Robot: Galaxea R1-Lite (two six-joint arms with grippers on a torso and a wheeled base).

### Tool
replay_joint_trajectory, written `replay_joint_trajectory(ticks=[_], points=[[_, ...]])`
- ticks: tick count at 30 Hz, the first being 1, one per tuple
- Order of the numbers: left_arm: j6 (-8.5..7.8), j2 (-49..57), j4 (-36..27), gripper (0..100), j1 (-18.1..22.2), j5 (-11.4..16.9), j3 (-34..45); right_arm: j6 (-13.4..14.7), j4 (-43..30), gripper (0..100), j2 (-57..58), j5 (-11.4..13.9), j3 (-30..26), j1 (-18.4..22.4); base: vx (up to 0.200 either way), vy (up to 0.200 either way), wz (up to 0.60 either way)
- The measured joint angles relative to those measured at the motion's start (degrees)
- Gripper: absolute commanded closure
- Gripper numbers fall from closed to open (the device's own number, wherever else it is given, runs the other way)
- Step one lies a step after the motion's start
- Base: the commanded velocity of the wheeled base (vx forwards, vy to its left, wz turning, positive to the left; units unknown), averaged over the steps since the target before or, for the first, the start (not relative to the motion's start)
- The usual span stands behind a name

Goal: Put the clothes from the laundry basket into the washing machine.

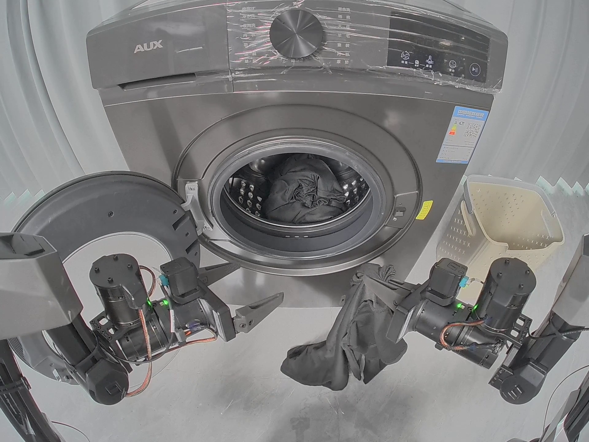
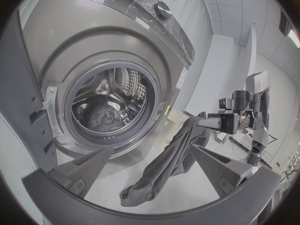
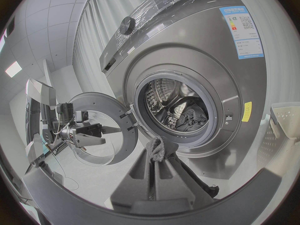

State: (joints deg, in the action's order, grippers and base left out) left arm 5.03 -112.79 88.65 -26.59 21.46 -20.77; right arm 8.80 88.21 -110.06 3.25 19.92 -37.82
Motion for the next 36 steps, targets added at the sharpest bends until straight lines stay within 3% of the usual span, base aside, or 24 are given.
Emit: replay_joint_trajectory(ticks=[5,15,28,36], points=[[-0.17,-1.51,0.0,0,-0.04,-0.02,0.2,1.13,0.06,100,1.62,0.11,-1.57,-0.27,0.0,0.0,0.0],[-0.3,-2.68,0.02,0,0.33,-0.11,0.24,0.77,0.09,100,3.52,0.49,-1.18,-0.85,0.0,0.0,0.0],[-0.37,-4.55,0.02,0,0.79,-1.16,-1.46,1.67,-0.02,100,7.52,0.49,1.6,-7.88,0.0,0.0,0.0],[-0.39,-7.78,0.02,0,1.87,-1.89,-4.89,3.18,-0.3,100,10.74,2.07,0.23,-11.3,0.0,0.0,0.0]])
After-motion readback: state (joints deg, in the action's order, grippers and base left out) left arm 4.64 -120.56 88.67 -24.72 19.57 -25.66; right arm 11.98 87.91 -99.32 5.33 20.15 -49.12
